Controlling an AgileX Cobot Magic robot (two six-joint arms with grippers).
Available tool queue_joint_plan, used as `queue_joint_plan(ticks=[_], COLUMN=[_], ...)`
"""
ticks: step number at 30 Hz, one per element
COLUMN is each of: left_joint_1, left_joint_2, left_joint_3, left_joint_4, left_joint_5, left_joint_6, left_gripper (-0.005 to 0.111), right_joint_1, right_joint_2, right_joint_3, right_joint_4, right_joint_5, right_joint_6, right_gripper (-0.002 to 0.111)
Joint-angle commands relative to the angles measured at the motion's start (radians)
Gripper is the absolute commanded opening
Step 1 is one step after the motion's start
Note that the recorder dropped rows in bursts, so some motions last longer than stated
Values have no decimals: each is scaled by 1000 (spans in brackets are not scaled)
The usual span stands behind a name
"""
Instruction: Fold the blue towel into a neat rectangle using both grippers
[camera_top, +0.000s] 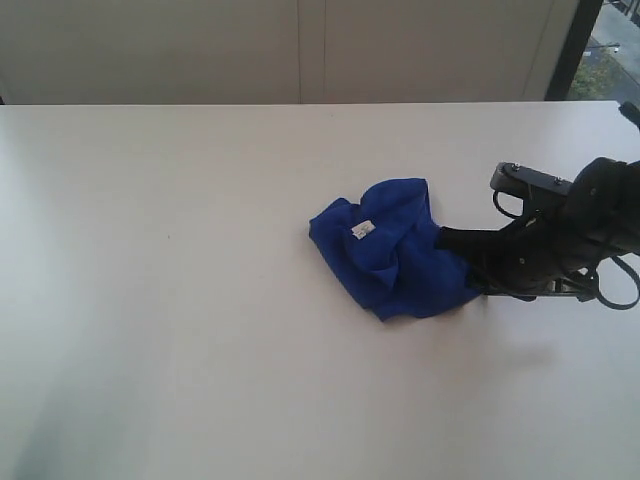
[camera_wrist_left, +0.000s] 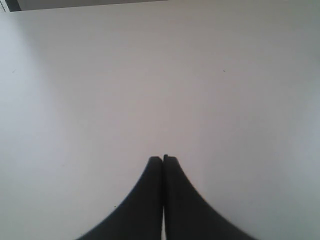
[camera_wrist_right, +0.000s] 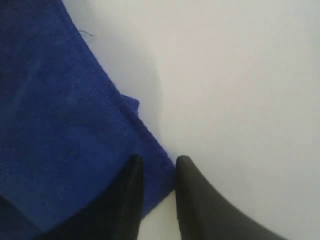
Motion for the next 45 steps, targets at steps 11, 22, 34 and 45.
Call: queue_joint_plan(ticks=[11, 22, 34, 45], left_joint_1=[3, 3, 3, 3], left_joint_2=[-4, -4, -4, -4], left_joint_3=[5, 5, 5, 5], left_joint_4=[-7, -7, -7, -7], left_joint_5=[-3, -3, -3, -3], left_joint_6=[0, 0, 0, 0], left_gripper=[0, 0, 0, 0], right_joint_1=[7, 7, 7, 7], right_joint_2=[22, -215, -77, -23], right_joint_3=[14, 14, 14, 14], right_joint_4=[-78, -85, -81, -81], right_joint_5=[42, -13, 25, -49], right_joint_6=[-16, -91, -109, -109], right_gripper=[0, 0, 26, 29])
